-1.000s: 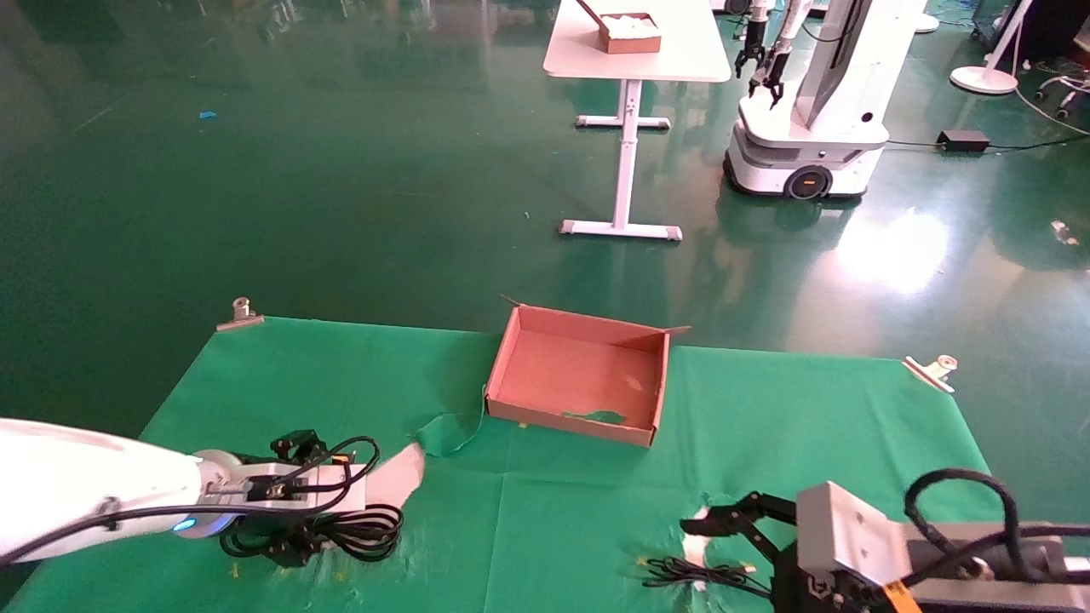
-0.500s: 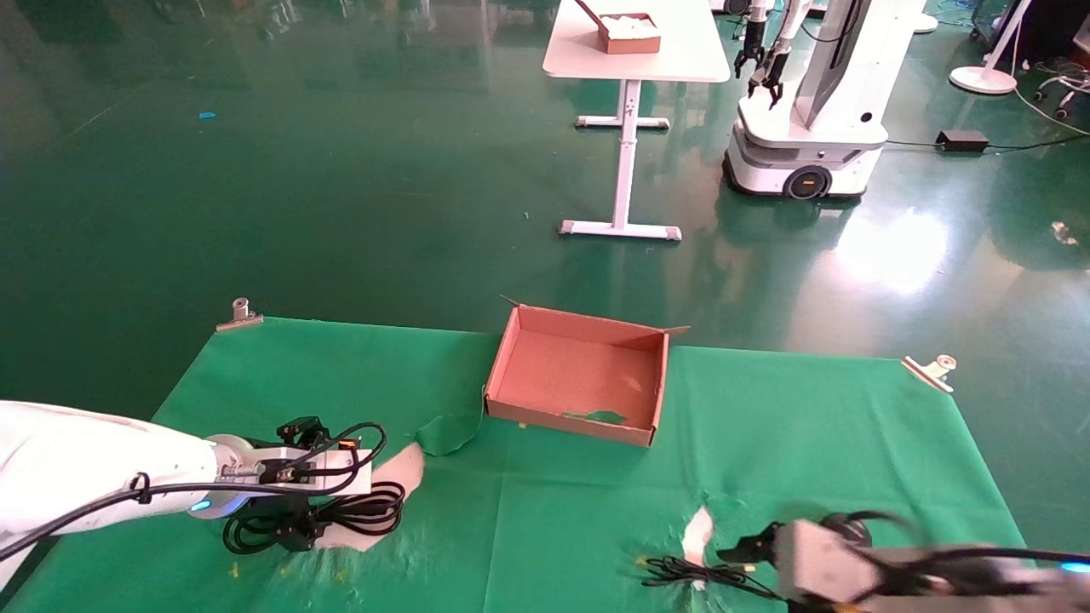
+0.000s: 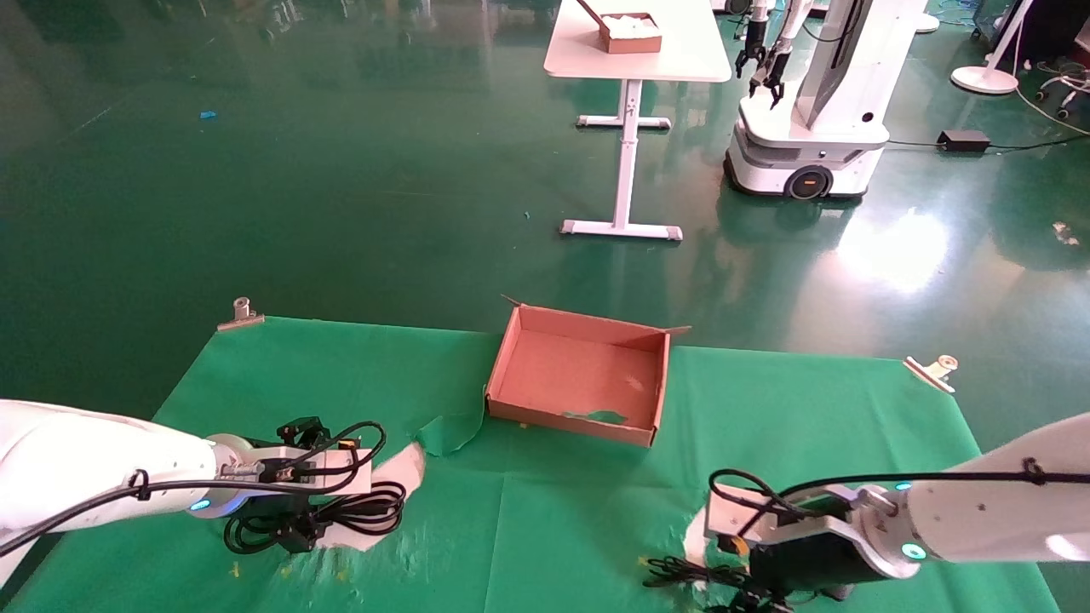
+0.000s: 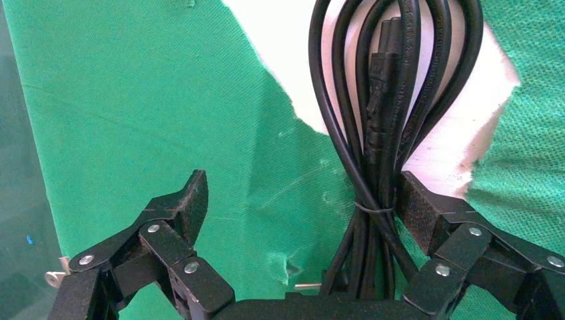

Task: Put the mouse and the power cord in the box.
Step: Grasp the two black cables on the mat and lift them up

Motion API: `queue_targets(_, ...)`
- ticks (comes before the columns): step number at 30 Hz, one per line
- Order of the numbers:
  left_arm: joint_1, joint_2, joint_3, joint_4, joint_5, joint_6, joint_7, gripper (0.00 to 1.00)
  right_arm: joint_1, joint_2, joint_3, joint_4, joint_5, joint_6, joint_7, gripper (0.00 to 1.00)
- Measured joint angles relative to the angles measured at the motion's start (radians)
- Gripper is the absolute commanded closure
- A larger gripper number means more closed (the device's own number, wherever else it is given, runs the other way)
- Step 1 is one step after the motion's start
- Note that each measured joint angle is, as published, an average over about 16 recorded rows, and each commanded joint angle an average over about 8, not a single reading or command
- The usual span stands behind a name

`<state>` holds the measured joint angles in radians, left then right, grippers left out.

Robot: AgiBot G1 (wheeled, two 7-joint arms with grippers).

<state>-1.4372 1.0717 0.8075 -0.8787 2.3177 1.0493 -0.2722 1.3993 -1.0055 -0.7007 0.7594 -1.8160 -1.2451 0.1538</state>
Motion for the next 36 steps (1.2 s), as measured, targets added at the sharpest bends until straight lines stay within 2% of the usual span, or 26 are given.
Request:
queue_targets(2,0.000,0.000,0.000,0.001,0.000,0.000,0.000,0.34,0.009,-0.016,-0.004,-0.030,-0.009,0.010,-0.009,0.16)
queue_targets(7,-0.001,0.001,0.000,0.002,0.000,-0.001,0.001,0.96,0.020,-0.037,-0.008,-0.067,-0.019,0.024,-0.018,0.79)
queue_targets(8,-0.001,0.001,0.000,0.002,0.000,-0.001,0.001,1.00,0.021,-0.038,-0.008,-0.070,-0.020,0.025,-0.018,0.92)
queue_targets(9,-0.001,0.001,0.000,0.003,0.000,-0.001,0.001,1.00,0.021,-0.039,-0.009,-0.071,-0.020,0.025,-0.018,0.98)
queue_targets(10,-0.001,0.001,0.000,0.003,-0.001,-0.001,0.001,1.00,0.022,-0.039,-0.009,-0.073,-0.021,0.026,-0.019,1.00)
queue_targets(36,0.000,0.000,0.000,0.001,-0.003,0.000,0.001,1.00,0.013,-0.025,-0.004,-0.047,-0.007,0.017,-0.015,1.00)
